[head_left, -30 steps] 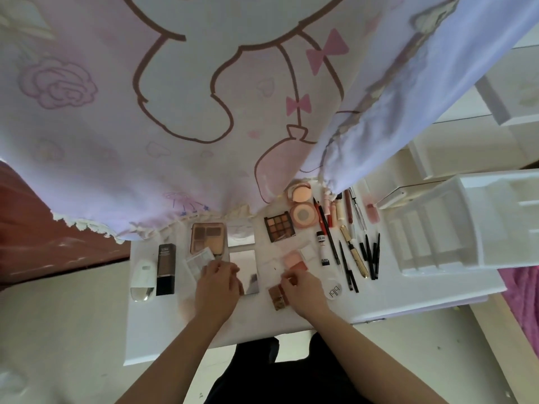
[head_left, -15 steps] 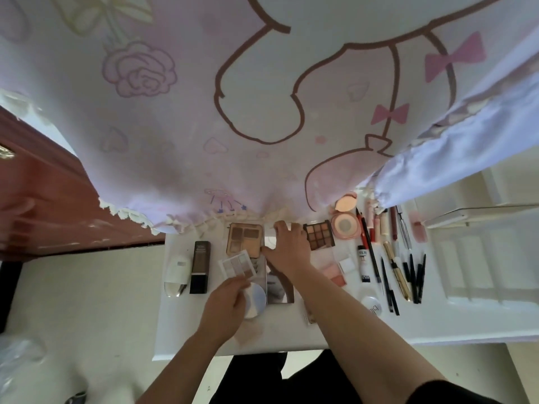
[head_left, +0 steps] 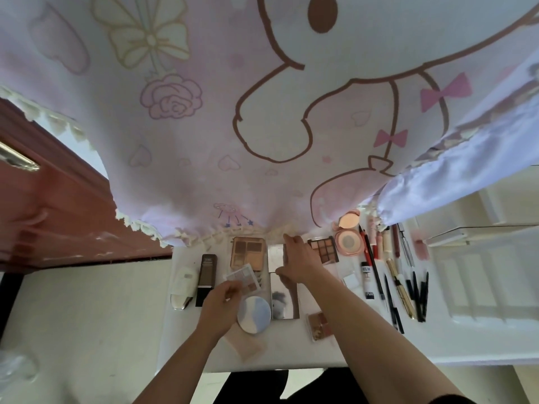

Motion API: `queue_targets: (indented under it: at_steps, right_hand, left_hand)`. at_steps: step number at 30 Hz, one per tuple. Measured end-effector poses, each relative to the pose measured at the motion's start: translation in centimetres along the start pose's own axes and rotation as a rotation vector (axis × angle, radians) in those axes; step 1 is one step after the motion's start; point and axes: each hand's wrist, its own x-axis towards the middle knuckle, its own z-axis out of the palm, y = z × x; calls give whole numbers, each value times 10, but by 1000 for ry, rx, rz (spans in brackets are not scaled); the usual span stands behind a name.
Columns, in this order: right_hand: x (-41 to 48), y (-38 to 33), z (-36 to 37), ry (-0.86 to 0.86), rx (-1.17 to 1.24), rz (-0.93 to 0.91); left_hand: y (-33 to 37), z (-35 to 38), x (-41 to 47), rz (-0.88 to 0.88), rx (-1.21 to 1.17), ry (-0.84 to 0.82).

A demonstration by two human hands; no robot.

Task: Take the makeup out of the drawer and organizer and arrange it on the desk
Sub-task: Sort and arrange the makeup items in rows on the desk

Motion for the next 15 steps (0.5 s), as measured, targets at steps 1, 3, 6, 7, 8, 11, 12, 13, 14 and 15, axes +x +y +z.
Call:
queue_targets:
  at_steps: [1,3,6,7,8,11,12,13,14,15]
  right_hand:
    - [3,0,1,9,4,5]
    - [4,0,0,46,9,-7]
    - [-4,2,-4,128,40,-47]
    - [-10,2,-7,170,105,-55]
    - [-18,1,-11,210,194,-51]
    - [-55,-9,-24,337,454,-49]
    - [-68,-12,-26,374,517,-60]
    - [-81,-15,-28,405,573,-70]
    - [-93,-18,-29,430,617,-76]
    - [-103,-21,-31,456,656,-83]
  left_hand:
    - [0,0,-1,-7,-16,6]
    - [-3,0,-1,-20,-30,10]
    - [-2,0,-2,-52,-51,8]
    - [0,0,-3,-64,-67,11]
    - [2,-1,-3,-71,-98,17]
    - [21,-3,-8,-54,-240,37]
    - [31,-5,-11,-50,-303,38]
    - [40,-6,-14,-44,-364,25]
    - [50,-8,-18,-35,-422,-4]
    - [60,-11,-24,-12,-463,-48]
